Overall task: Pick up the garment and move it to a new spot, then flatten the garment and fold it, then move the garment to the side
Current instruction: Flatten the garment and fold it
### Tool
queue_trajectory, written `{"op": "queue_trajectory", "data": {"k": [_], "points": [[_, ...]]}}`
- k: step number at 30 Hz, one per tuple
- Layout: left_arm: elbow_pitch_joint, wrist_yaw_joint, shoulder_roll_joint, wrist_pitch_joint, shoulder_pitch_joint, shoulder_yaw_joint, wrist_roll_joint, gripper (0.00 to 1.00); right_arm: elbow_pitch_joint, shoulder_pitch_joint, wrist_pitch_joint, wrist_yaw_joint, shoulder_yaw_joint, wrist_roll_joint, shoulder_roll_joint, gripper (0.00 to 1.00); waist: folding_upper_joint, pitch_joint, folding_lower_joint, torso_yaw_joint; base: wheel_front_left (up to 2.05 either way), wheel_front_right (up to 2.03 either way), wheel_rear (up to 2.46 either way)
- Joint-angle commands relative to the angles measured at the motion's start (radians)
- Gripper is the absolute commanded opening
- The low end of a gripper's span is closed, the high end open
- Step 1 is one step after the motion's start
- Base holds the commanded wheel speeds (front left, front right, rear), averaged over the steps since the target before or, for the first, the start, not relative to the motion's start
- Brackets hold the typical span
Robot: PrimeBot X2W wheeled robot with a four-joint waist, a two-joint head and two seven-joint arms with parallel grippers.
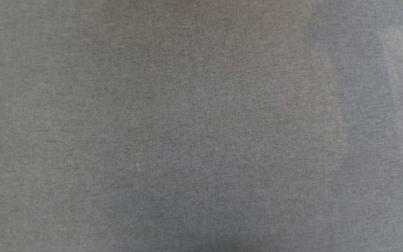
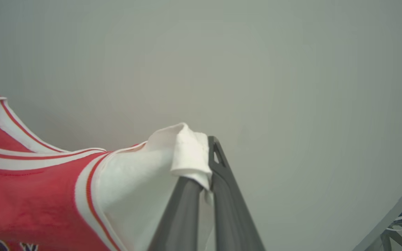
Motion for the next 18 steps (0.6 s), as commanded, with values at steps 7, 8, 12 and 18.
{"op": "queue_trajectory", "data": {"k": [7, 8, 12, 18], "points": [[-0.004, -0.011, 0.049, -0.066, 0.144, 0.025, -0.074, 0.00, 0.060, 0.071, -0.070, -0.001, 0.109, 0.066, 0.035, 0.00, 0.0000, 0.018, -0.0001, 0.001, 0.00, 0.00, 0.00], [-0.004, -0.015, 0.058, -0.075, 0.166, 0.025, -0.082, 0.00, 0.064, 0.088, -0.083, -0.001, 0.119, 0.078, 0.038, 0.00, 0.0000, 0.013, -0.0001, 0.001, 0.00, 0.00, 0.00], [-0.002, -0.018, 0.058, -0.099, 0.247, 0.012, -0.101, 0.00, 0.059, 0.164, -0.113, -0.001, 0.180, 0.119, 0.043, 0.00, 0.0000, -0.010, -0.0001, 0.010, 0.00, 0.00, 0.00], [0.001, -0.027, 0.057, -0.157, 0.403, -0.006, -0.134, 0.00, 0.017, 0.311, -0.174, -0.001, 0.255, 0.199, 0.034, 0.00, 0.0000, -0.051, -0.0001, 0.021, 0.00, 0.00, 0.00]]}}
